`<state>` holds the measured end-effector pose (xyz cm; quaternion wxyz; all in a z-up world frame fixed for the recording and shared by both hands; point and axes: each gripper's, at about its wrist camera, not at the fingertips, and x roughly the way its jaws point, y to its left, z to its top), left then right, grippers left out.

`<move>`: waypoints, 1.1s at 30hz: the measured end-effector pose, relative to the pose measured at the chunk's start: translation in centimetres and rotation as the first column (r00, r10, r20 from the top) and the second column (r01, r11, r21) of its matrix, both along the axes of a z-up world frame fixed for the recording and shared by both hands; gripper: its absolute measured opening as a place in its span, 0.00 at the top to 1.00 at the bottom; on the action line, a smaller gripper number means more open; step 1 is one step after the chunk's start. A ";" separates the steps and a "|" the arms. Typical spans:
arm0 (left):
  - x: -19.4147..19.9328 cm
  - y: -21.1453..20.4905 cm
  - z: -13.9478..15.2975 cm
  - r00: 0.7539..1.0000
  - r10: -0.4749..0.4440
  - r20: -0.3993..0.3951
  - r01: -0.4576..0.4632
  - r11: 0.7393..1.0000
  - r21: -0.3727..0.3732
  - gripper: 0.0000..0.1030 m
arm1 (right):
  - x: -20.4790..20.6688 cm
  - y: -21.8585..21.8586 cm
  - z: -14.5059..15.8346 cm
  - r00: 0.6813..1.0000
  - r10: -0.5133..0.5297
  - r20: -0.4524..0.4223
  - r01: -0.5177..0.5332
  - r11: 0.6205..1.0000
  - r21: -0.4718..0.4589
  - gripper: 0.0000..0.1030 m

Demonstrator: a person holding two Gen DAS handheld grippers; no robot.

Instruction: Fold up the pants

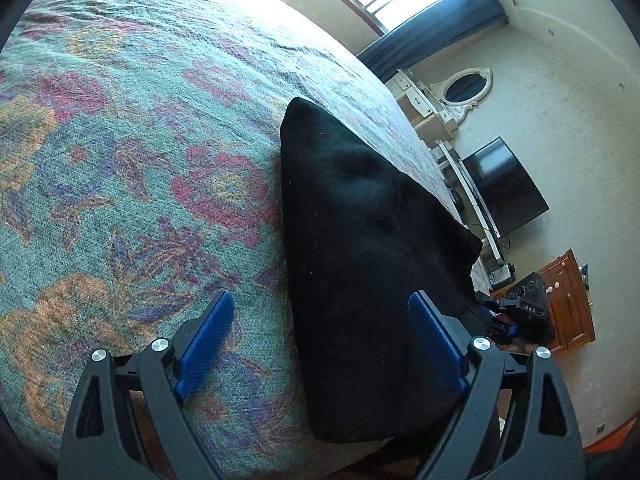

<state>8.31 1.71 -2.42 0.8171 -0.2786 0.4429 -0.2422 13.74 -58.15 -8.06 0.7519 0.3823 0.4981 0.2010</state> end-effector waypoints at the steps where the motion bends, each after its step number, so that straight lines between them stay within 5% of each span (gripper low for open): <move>1: 0.0 0.0 0.1 1.000 0.003 -0.002 -0.003 1.000 0.002 0.15 | -0.3 -0.5 0.2 1.000 -0.019 0.000 0.019 1.000 -0.018 0.30; 2: -0.2 0.1 0.0 1.000 0.005 -0.002 -0.005 1.000 0.002 0.15 | -0.7 -0.8 0.3 1.000 -0.030 0.006 0.030 0.999 -0.015 0.22; 11: -1.5 0.5 -0.4 0.998 0.028 -0.055 -0.032 0.998 -0.063 0.15 | -2.6 -0.6 -3.7 0.994 0.006 -0.109 0.017 0.978 0.207 0.14; 22: -2.6 -1.5 -1.4 0.993 -0.019 -0.119 -0.003 0.983 -0.181 0.12 | -2.0 3.6 -2.8 0.995 0.091 -0.050 -0.085 0.990 0.114 0.09; 25: -2.5 -1.7 -1.4 0.992 -0.016 -0.126 -0.009 0.981 -0.191 0.11 | -2.3 4.1 -2.8 0.991 0.120 -0.059 -0.120 0.993 0.001 0.39; 30: -2.7 -1.6 -1.5 0.993 -0.009 -0.117 -0.014 0.982 -0.189 0.14 | -2.8 3.7 -3.2 0.991 0.118 -0.057 -0.118 0.993 0.011 0.52; 33: -2.9 -1.8 -1.6 0.991 -0.015 -0.133 -0.002 0.993 -0.120 0.31 | -2.9 3.6 -3.3 0.991 0.123 -0.047 -0.123 0.992 0.014 0.56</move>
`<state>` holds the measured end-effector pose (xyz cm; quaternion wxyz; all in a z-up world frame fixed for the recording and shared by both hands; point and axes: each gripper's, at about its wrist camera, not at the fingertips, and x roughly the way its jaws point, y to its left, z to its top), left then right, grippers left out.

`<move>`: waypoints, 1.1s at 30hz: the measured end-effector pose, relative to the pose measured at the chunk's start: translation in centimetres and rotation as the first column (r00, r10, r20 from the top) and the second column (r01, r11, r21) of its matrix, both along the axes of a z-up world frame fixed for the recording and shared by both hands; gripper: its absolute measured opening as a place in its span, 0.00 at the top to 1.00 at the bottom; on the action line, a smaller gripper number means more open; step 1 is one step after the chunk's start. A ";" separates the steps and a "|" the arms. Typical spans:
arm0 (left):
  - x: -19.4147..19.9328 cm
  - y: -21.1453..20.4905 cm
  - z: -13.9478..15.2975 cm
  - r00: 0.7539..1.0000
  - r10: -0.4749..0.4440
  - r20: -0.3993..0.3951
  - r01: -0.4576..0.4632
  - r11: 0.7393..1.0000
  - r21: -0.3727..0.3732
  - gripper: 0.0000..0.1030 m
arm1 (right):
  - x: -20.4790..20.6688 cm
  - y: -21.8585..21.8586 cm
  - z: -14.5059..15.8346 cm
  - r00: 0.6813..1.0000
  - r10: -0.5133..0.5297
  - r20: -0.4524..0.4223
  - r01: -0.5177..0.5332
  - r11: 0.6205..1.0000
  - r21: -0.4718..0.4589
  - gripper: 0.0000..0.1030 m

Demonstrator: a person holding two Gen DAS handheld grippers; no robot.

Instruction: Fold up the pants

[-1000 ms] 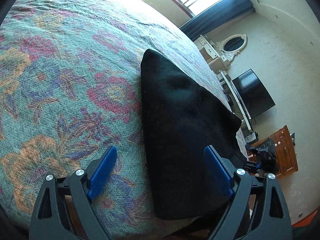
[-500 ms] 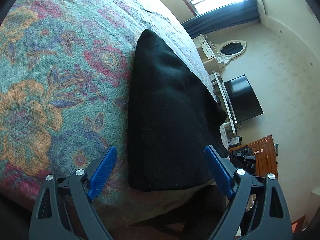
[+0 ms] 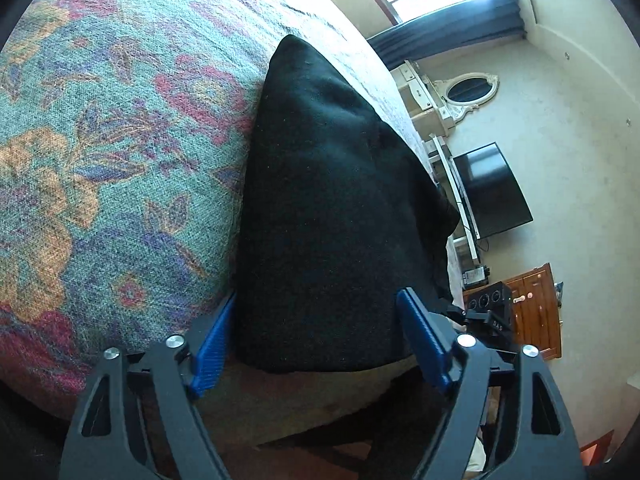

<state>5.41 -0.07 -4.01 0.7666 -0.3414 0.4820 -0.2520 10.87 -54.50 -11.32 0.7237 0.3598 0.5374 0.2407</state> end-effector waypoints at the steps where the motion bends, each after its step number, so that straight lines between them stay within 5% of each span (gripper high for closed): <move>1: -0.1 0.2 -0.1 1.000 0.007 -0.002 -0.007 1.000 0.000 0.37 | -0.1 -0.1 0.0 1.000 0.003 0.003 -0.003 1.000 0.002 0.58; 8: -0.3 0.8 0.5 1.000 0.010 0.010 -0.010 0.999 0.035 0.61 | -0.2 -0.3 1.3 0.999 0.022 0.042 -0.021 1.000 -0.020 0.64; 26: -0.3 1.6 -0.8 1.000 0.011 0.003 -0.011 1.000 0.004 0.65 | -0.3 -2.2 -0.9 1.000 0.011 0.010 -0.011 0.996 0.084 0.66; 30: -0.6 1.6 0.3 1.000 0.003 0.017 -0.003 1.000 0.006 0.60 | -0.3 -2.5 -0.3 1.000 0.021 0.014 -0.022 0.998 0.054 0.52; 33: -1.1 2.2 1.5 0.999 0.010 0.044 -0.012 1.000 0.029 0.55 | -0.2 -3.4 1.1 0.999 -0.008 0.051 0.007 0.999 0.033 0.24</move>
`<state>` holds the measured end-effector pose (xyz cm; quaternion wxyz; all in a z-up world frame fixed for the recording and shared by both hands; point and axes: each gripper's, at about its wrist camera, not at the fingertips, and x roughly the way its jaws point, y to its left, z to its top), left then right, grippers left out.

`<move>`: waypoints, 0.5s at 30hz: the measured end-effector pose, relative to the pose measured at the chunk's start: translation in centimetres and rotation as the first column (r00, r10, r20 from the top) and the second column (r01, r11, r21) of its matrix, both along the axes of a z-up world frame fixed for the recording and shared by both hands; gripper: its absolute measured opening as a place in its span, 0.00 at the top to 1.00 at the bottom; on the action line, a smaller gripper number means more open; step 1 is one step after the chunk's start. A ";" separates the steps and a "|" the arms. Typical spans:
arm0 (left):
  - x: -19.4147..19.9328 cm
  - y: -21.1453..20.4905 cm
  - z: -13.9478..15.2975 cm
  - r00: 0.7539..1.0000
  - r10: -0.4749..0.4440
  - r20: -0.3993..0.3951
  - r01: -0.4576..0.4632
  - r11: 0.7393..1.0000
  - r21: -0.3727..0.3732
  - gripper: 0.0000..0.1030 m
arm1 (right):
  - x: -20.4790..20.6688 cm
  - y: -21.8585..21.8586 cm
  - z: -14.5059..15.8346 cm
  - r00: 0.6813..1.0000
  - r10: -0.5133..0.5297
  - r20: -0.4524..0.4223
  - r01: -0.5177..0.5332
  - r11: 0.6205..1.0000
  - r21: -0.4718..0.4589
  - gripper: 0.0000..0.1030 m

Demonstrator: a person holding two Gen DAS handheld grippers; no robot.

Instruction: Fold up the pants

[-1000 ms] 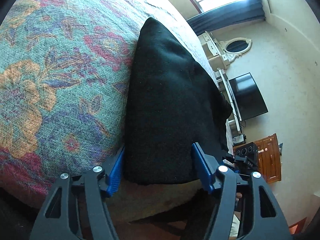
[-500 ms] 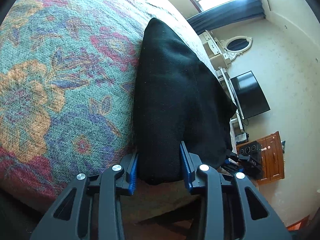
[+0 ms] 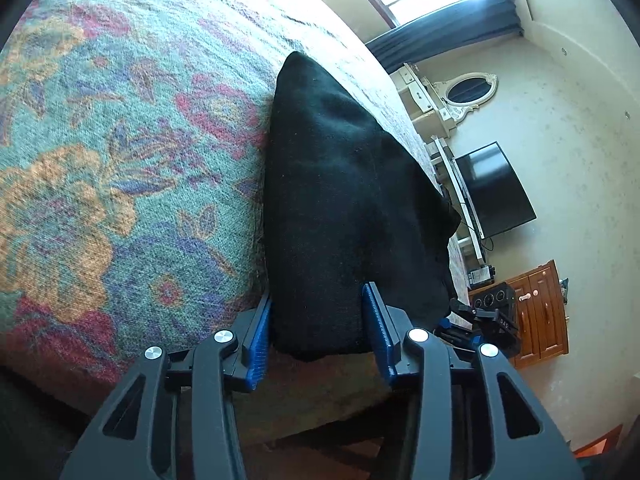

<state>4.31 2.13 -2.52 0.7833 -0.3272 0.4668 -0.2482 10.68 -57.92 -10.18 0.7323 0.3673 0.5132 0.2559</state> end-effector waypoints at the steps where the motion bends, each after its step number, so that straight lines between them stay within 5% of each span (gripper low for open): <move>1: -0.2 0.4 0.6 1.000 0.006 0.018 -0.007 1.000 0.006 0.50 | 0.2 -0.5 0.5 1.000 -0.011 0.017 0.011 1.000 -0.004 0.20; 5: -0.4 2.5 3.3 0.992 0.044 0.121 -0.043 0.999 -0.007 0.28 | 2.2 -1.7 1.1 0.999 -0.022 0.032 0.022 0.999 0.029 0.12; 10: 4.0 1.9 4.2 0.989 -0.005 0.147 -0.009 0.995 0.098 0.20 | 6.7 -0.7 -0.4 1.000 -0.015 0.013 0.014 0.998 0.058 0.12; 15: 9.8 -0.1 1.7 0.995 -0.040 0.090 0.026 0.988 0.150 0.20 | 10.6 0.8 -1.4 1.000 0.022 0.020 -0.023 0.997 0.069 0.12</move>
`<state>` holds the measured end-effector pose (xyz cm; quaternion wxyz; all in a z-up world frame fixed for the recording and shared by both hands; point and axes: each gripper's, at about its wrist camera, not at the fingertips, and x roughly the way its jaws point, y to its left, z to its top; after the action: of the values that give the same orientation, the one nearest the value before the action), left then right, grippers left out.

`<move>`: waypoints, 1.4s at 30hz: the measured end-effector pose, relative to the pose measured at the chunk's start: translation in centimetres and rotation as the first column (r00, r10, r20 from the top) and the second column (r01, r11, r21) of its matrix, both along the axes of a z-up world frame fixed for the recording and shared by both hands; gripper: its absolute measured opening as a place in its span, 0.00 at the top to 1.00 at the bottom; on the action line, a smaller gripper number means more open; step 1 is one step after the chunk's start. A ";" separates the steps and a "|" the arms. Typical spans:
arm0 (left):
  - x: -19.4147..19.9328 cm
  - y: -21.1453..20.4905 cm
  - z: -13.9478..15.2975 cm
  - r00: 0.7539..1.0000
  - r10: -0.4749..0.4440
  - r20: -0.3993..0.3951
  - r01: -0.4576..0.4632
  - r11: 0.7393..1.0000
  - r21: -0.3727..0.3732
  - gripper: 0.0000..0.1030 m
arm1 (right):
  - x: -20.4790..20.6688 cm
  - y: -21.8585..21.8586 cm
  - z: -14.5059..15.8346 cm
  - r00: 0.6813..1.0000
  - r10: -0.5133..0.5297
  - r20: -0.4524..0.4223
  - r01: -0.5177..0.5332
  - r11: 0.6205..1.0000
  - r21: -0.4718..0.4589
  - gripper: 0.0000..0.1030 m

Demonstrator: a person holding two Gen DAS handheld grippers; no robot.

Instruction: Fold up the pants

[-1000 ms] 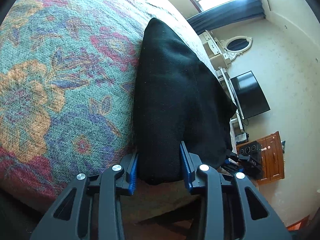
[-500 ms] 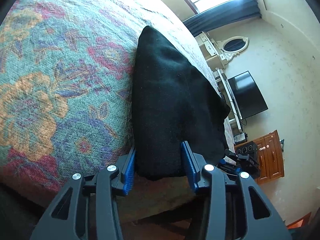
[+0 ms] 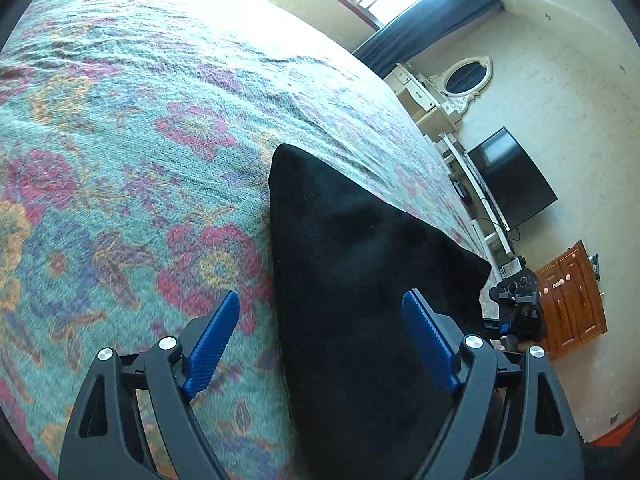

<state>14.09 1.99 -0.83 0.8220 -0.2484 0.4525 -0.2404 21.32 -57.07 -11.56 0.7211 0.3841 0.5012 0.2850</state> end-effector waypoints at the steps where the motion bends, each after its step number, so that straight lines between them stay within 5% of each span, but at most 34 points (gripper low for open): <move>1: 1.0 -0.3 -0.5 1.000 -0.001 -0.017 0.001 1.000 -0.006 0.20 | 0.6 0.1 -0.2 1.000 0.003 0.000 -0.003 1.000 -0.001 0.11; 11: 7.8 -0.3 -2.9 0.997 -0.012 -0.070 0.001 0.990 -0.142 0.18 | 4.2 0.7 -0.6 0.999 0.042 -0.006 -0.042 0.998 0.041 0.07; 17: 8.5 -2.1 -2.6 0.999 -0.037 -0.028 0.036 0.998 -0.047 0.18 | 4.9 1.3 -0.3 0.998 0.061 -0.003 -0.060 0.998 0.033 0.09; 19: 8.3 -2.8 -2.5 0.999 -0.048 -0.010 0.048 0.999 0.003 0.42 | 5.1 1.4 -0.2 0.998 0.060 -0.016 -0.060 0.998 -0.003 0.30; 23: 7.7 -3.1 -2.8 0.998 -0.053 0.020 0.051 0.996 0.073 0.51 | 5.3 1.2 -1.0 0.998 0.038 -0.045 -0.039 0.999 -0.012 0.54; 42: 7.7 -4.7 -2.5 0.996 -0.037 0.081 0.021 0.982 0.186 0.55 | 4.7 1.5 -1.6 1.000 0.026 0.007 -0.025 0.999 -0.019 0.61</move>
<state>21.75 -2.74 -3.30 0.8563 -0.1542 0.4412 -0.2196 26.02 -55.57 -13.20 0.7229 0.3698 0.5061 0.2908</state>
